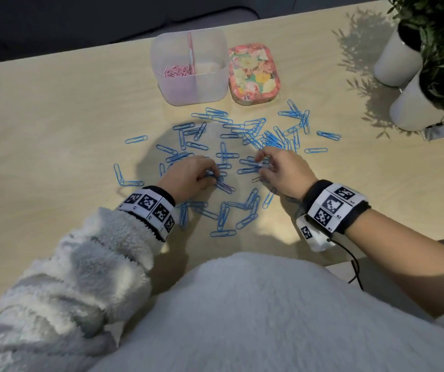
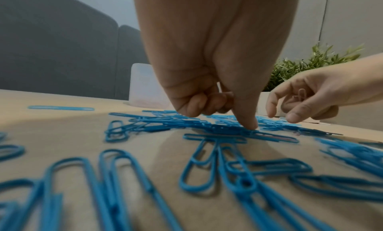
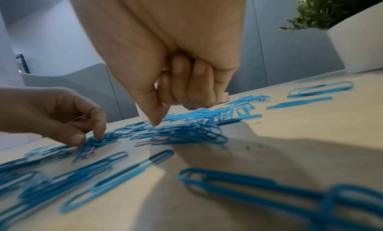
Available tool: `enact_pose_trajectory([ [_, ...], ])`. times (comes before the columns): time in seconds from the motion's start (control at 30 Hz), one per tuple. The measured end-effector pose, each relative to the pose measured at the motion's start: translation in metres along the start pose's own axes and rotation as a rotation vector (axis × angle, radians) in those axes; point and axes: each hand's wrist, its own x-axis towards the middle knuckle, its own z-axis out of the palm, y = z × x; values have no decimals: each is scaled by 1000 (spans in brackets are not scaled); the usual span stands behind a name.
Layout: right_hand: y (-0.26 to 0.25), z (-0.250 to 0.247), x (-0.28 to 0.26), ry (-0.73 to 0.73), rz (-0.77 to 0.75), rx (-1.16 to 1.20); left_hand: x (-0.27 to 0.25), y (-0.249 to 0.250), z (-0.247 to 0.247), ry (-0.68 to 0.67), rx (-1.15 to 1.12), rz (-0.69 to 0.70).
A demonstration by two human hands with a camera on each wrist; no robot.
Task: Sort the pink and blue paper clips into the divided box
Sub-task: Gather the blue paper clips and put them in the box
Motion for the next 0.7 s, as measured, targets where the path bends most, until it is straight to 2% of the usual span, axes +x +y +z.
enact_pose_trajectory([
  [0.07, -10, 3, -4, -17, -48, 19, -1, 4, 0, -17, 27, 29],
  [0.2, -36, 16, -9, -146, -107, -22, 2, 10, 4, -31, 63, 26],
  [0.3, -46, 23, -8, -161, -138, -106, -1, 10, 4, -7, 47, 27],
  [0.43, -44, 23, -6, -148, -119, -152, -8, -1, -2, 37, 22, 25],
  [0.7, -22, 17, -6, -284, -56, -122, -16, -16, -11, 41, -16, -8],
])
